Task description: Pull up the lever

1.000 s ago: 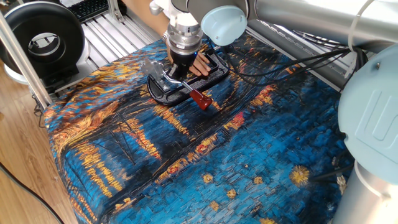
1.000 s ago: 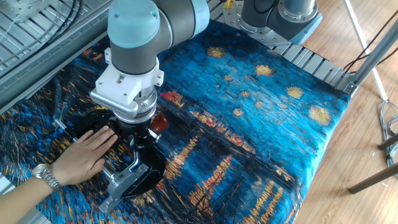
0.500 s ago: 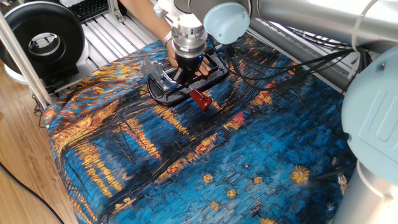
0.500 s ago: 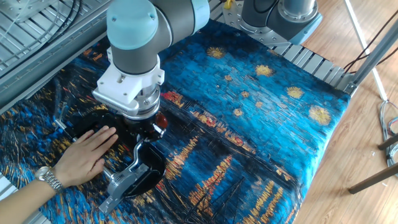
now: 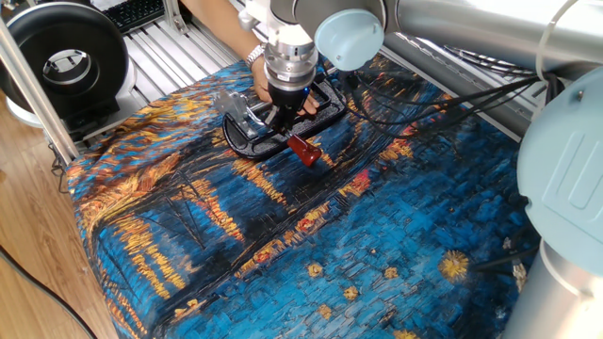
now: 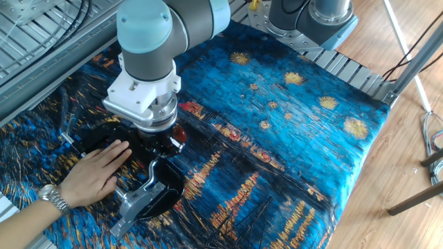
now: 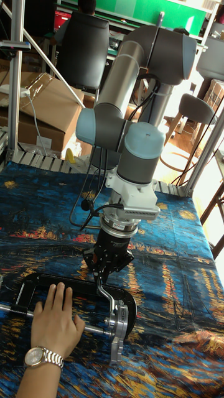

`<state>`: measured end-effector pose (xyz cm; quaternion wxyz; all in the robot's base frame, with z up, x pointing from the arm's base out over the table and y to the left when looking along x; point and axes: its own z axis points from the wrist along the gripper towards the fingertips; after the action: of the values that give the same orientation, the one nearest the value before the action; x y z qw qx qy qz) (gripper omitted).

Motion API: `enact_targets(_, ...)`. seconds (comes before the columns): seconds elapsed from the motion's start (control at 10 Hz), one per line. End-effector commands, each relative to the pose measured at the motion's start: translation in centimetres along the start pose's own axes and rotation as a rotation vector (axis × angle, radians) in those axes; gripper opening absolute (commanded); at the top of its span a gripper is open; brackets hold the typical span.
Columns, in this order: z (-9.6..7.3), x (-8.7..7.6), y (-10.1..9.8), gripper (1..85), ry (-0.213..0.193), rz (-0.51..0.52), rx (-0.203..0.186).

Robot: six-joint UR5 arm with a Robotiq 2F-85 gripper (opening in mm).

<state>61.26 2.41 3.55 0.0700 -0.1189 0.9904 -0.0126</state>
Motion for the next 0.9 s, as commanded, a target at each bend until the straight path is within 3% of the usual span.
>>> enact_targets(0.0, 0.4, -0.2, -0.6, 21.7, -0.023, -0.008, 0.0)
enact_targets(0.2, 0.6, -0.2, -0.3, 21.7, -0.023, 0.037, -0.004)
enact_targets(0.3, 0.8, -0.3, 0.3, 21.0, -0.035, 0.151, 0.01)
enact_targets(0.4, 0.8, 0.1, 0.3, 18.0, -0.022, 0.201, 0.023)
enact_targets(0.5, 0.6, 0.6, 0.8, 17.7, -0.004, 0.218, -0.003)
enact_targets(0.8, -0.2, 1.0, 0.3, 17.7, 0.016, 0.173, -0.03)
